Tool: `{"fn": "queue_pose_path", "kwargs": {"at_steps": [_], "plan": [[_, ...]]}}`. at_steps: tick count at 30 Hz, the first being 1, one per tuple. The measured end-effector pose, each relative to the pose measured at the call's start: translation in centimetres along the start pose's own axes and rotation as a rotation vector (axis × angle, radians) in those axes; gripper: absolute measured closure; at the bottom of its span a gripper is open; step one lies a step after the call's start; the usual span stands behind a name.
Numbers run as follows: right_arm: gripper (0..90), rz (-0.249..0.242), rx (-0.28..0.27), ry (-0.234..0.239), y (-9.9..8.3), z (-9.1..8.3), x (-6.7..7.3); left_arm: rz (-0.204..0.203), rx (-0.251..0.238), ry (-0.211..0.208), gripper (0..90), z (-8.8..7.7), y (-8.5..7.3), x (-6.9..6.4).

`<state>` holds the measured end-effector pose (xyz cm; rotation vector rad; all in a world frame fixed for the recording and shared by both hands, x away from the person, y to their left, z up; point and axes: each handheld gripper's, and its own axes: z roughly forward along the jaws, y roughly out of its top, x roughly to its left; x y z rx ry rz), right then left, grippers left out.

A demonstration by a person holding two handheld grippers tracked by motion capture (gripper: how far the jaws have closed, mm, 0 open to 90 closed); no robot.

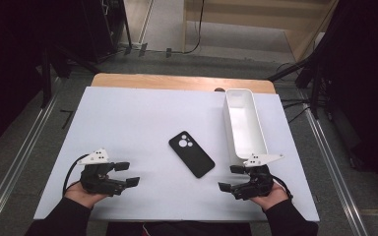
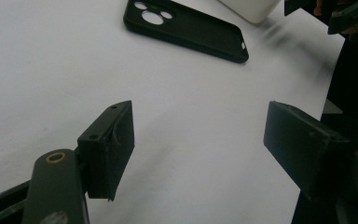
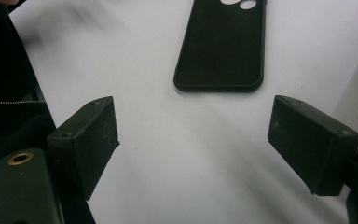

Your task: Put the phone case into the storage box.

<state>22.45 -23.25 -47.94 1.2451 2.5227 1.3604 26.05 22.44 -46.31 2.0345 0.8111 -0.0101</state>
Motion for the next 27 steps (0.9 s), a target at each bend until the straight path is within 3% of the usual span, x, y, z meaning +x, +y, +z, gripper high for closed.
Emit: {"fn": "queue_pose_path", "kwargs": {"at_steps": [4,27], "plan": [[14.3,0.006,0.005,0.002,-0.02,0.02,0.07,-0.002,-0.020,0.003,24.5,-0.07,0.30,-0.01],[14.3,0.007,0.002,0.004,-0.04,-0.01,0.03,0.004,-0.012,-0.012,24.5,-0.10,0.08,0.16]]}}
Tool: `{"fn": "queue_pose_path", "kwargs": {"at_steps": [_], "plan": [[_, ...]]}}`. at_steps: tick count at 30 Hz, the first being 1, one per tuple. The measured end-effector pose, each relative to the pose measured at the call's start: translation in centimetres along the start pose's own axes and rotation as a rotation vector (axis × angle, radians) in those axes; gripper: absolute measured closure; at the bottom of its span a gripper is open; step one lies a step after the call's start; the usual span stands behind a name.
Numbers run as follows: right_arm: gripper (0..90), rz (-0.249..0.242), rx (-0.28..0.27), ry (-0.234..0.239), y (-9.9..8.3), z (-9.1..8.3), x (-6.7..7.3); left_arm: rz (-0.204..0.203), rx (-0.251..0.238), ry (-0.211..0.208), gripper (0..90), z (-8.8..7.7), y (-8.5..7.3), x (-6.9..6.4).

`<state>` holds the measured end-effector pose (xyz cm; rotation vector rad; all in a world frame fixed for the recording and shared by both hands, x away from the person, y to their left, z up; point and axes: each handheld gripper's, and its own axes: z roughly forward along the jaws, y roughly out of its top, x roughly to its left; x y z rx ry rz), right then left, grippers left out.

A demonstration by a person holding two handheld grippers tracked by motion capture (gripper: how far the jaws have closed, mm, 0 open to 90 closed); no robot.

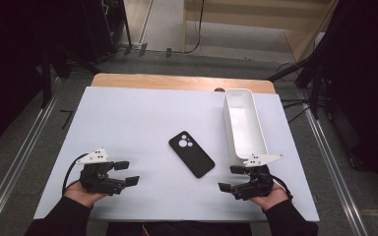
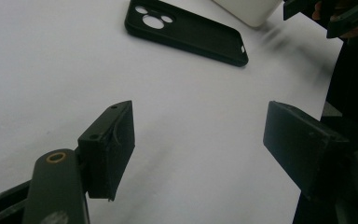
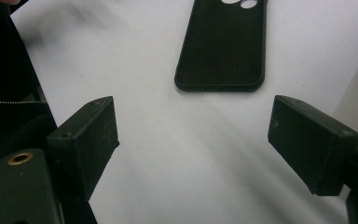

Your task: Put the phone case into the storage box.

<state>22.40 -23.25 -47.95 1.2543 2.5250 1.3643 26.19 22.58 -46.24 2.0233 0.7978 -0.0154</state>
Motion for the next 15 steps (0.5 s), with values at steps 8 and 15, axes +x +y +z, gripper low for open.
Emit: {"fn": "queue_pose_path", "kwargs": {"at_steps": [8,15], "plan": [[14.3,-0.001,0.011,0.008,0.01,0.06,-0.17,0.003,0.002,0.002,24.5,0.06,-0.01,0.01],[14.3,0.001,0.006,0.008,0.04,0.06,-0.13,0.000,0.001,-0.005,24.5,-0.02,-0.01,0.04]]}}
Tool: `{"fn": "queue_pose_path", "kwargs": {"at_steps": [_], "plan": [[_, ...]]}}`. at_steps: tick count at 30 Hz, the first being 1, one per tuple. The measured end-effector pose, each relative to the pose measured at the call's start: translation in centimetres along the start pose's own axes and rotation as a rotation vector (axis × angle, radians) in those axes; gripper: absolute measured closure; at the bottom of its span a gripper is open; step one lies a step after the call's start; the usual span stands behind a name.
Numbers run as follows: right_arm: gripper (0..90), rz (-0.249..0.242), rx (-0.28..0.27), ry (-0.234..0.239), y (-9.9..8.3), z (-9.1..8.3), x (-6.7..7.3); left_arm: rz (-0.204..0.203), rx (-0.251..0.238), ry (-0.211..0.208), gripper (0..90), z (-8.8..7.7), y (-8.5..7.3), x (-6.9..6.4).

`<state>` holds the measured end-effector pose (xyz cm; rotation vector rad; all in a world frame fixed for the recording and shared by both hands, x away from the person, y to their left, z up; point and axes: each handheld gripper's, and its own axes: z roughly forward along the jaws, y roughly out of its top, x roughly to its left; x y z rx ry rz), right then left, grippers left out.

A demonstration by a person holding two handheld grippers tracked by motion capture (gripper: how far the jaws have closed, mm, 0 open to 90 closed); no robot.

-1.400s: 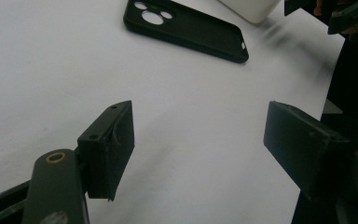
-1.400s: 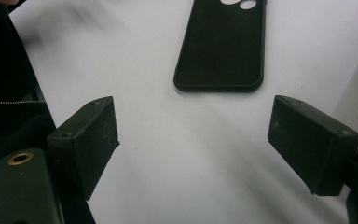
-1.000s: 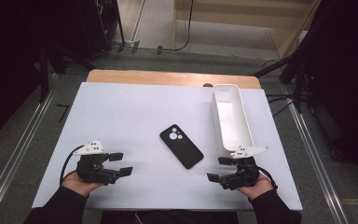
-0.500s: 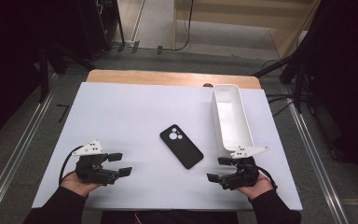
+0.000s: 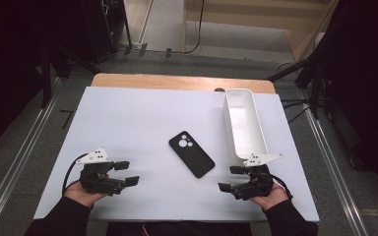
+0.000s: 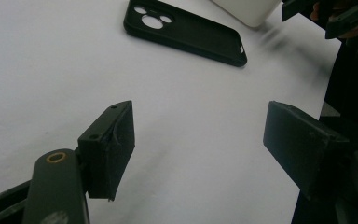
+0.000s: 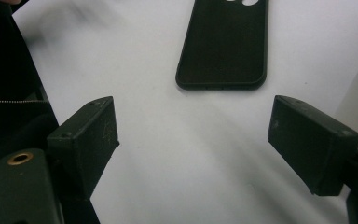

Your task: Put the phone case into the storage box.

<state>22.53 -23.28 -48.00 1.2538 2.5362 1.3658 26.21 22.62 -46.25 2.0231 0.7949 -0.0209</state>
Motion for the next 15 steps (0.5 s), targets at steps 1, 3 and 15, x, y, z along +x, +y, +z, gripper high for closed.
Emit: {"fn": "queue_pose_path", "kwargs": {"at_steps": [1,3,15], "plan": [[14.3,0.001,-0.002,-0.001,0.02,-0.02,0.01,-0.001,-0.001,0.000,24.5,0.00,0.00,0.00],[14.3,0.000,-0.009,0.000,0.06,-0.03,0.03,-0.001,0.000,0.000,24.5,0.03,0.01,-0.02],[14.3,0.026,-0.019,-0.016,0.70,0.39,0.70,-0.009,-0.002,-0.011,24.5,0.07,-0.03,0.07]]}}
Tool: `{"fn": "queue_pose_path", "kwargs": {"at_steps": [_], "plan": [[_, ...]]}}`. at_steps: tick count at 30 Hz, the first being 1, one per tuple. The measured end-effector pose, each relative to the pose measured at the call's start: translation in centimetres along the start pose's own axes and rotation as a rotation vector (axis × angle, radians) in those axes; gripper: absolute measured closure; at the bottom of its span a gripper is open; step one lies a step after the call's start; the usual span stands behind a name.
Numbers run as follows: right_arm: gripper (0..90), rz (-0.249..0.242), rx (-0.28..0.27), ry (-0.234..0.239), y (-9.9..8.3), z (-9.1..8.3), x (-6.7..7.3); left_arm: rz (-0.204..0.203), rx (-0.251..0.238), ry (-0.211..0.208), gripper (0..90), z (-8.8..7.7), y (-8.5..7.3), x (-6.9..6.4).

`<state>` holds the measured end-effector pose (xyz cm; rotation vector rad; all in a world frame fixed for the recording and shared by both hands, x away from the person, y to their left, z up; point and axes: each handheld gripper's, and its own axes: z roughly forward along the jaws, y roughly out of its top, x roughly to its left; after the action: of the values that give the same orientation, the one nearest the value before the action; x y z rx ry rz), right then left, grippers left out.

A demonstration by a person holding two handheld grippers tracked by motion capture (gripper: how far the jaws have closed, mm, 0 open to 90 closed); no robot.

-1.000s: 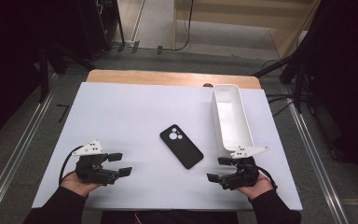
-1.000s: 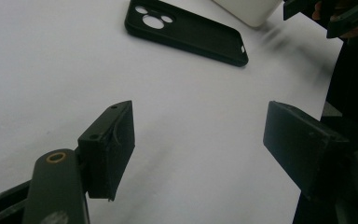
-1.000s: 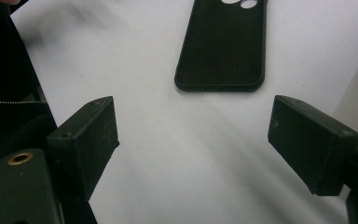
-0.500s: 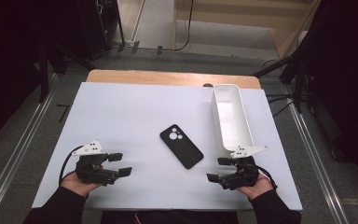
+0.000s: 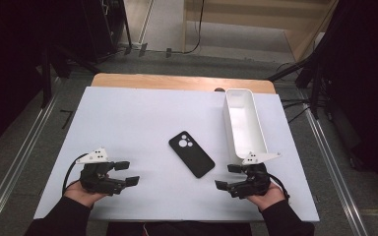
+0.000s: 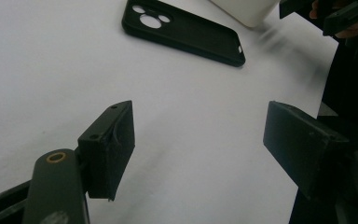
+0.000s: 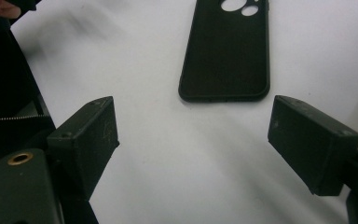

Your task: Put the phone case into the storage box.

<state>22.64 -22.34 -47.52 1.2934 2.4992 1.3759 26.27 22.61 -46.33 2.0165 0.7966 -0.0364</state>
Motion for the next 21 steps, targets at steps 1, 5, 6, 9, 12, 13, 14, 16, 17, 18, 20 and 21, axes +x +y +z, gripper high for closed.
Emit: {"fn": "queue_pose_path", "kwargs": {"at_steps": [1,5,6,9,12,13,14,16,17,18,20,21], "plan": [[14.3,0.009,0.002,-0.007,0.1,0.0,0.2,0.001,0.005,0.007,24.5,0.0,0.0,0.0],[14.4,0.008,-0.002,-0.033,0.4,0.3,0.5,-0.002,0.001,0.005,24.5,0.0,0.0,0.1],[14.4,0.008,-0.005,-0.036,0.4,0.3,0.5,-0.002,-0.003,0.006,24.5,0.0,0.0,0.1],[14.4,0.006,-0.025,-0.050,0.9,0.6,1.0,-0.001,-0.006,0.007,24.5,-0.1,0.0,0.1],[14.4,-0.001,-0.031,-0.064,1.1,0.7,1.2,-0.003,-0.008,0.006,24.5,-0.2,0.0,0.2],[14.4,0.008,-0.044,-0.077,1.2,0.7,1.3,-0.003,-0.008,0.008,24.5,-0.2,0.0,0.2],[14.4,0.008,-0.044,-0.077,1.2,0.7,1.3,-0.003,-0.006,0.008,24.5,-0.2,0.0,0.2],[14.4,0.009,-0.059,-0.092,1.4,0.8,1.4,0.000,-0.002,0.010,24.5,-0.2,0.0,0.3],[14.4,0.006,-0.061,-0.102,1.4,0.9,1.4,-0.001,-0.002,0.010,24.5,-0.2,0.0,0.3],[14.4,0.012,-0.056,-0.107,1.6,1.0,1.4,-0.005,-0.009,0.008,24.5,-0.2,0.0,0.3],[14.4,0.016,-0.054,-0.112,1.6,1.1,1.6,-0.002,-0.009,0.008,24.5,-0.2,0.0,0.3],[14.4,0.012,-0.051,-0.111,1.8,1.2,1.6,-0.003,-0.009,0.009,24.4,-0.2,0.0,0.3]]}}
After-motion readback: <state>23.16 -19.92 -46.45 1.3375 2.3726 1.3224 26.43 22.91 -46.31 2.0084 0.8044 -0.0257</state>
